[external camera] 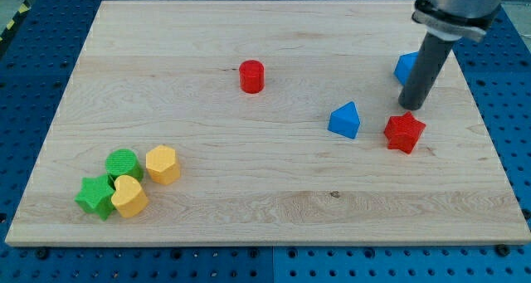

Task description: Slide blue cube a bit left

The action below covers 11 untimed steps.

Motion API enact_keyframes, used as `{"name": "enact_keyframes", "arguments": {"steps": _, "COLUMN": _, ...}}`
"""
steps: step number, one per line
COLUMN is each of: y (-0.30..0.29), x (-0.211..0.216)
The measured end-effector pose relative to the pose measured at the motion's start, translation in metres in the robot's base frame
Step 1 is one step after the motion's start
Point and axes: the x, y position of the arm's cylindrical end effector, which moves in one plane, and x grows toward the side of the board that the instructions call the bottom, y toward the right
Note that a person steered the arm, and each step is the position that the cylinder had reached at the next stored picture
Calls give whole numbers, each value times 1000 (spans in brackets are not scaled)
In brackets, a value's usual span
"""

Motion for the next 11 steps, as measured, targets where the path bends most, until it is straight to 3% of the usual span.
{"name": "enact_keyframes", "arguments": {"steps": 4, "y": 51, "x": -80}}
{"name": "enact_keyframes", "arguments": {"steps": 11, "y": 26, "x": -57}}
